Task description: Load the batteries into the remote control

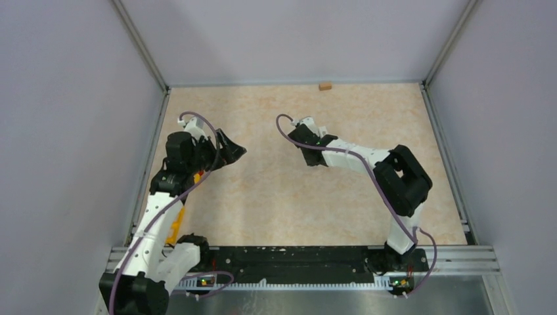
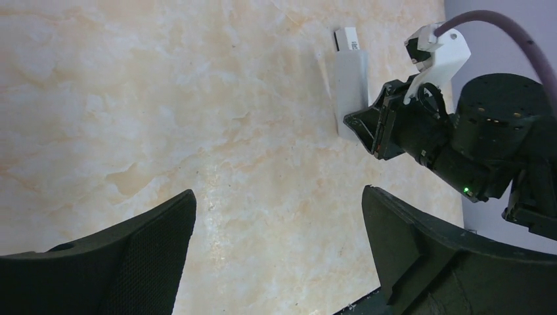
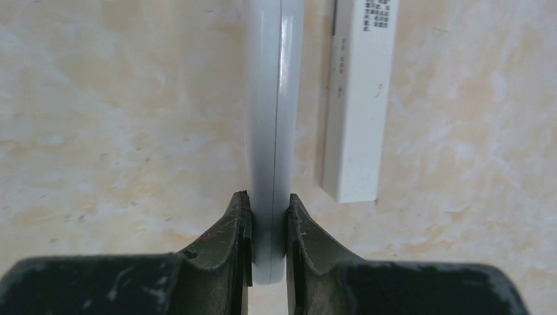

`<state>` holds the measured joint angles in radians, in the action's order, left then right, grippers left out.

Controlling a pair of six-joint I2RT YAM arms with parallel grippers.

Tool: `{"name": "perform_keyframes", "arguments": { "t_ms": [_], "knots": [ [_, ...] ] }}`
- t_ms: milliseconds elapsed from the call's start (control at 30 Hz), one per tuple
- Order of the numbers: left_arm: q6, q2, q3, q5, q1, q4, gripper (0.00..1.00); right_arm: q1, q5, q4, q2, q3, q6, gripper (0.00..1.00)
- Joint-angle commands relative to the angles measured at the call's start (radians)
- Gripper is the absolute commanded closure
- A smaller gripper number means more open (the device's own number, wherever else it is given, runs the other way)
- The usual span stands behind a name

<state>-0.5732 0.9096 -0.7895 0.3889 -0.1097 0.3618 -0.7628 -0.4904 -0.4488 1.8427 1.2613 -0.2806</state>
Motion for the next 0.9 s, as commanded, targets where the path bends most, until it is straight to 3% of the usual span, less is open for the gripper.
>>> {"name": "perform_keyframes", "arguments": {
  "t_ms": [0, 167, 333, 500, 700, 767, 867],
  "knots": [
    [0.035, -0.031, -0.057, -0.054, 0.004, 0.031, 0.01, -0.008, -0.192, -0.052, 0.062, 0.103, 0.061, 1.0],
    [0.022, -0.051, -0.093, -0.06, 0.004, 0.096, 0.01, -0.041, -0.201, -0.077, 0.156, 0.143, 0.064, 0.97],
    [0.03, -0.094, -0.113, -0.137, 0.004, 0.177, 0.01, -0.082, -0.182, -0.123, 0.227, 0.201, 0.042, 0.72],
    [0.056, -0.134, -0.139, -0.17, 0.004, 0.256, 0.01, -0.102, -0.059, -0.11, 0.214, 0.21, 0.033, 0.55],
    [0.088, -0.167, -0.178, -0.183, 0.004, 0.312, 0.01, -0.104, 0.181, -0.003, -0.003, 0.086, -0.008, 0.39],
    [0.106, -0.175, -0.201, -0.193, 0.004, 0.334, 0.01, -0.104, 0.224, 0.063, -0.132, -0.009, -0.037, 0.23],
    [0.122, -0.212, -0.227, -0.202, 0.004, 0.349, 0.01, -0.101, 0.169, 0.076, -0.343, -0.121, -0.085, 0.08]
  ]
}}
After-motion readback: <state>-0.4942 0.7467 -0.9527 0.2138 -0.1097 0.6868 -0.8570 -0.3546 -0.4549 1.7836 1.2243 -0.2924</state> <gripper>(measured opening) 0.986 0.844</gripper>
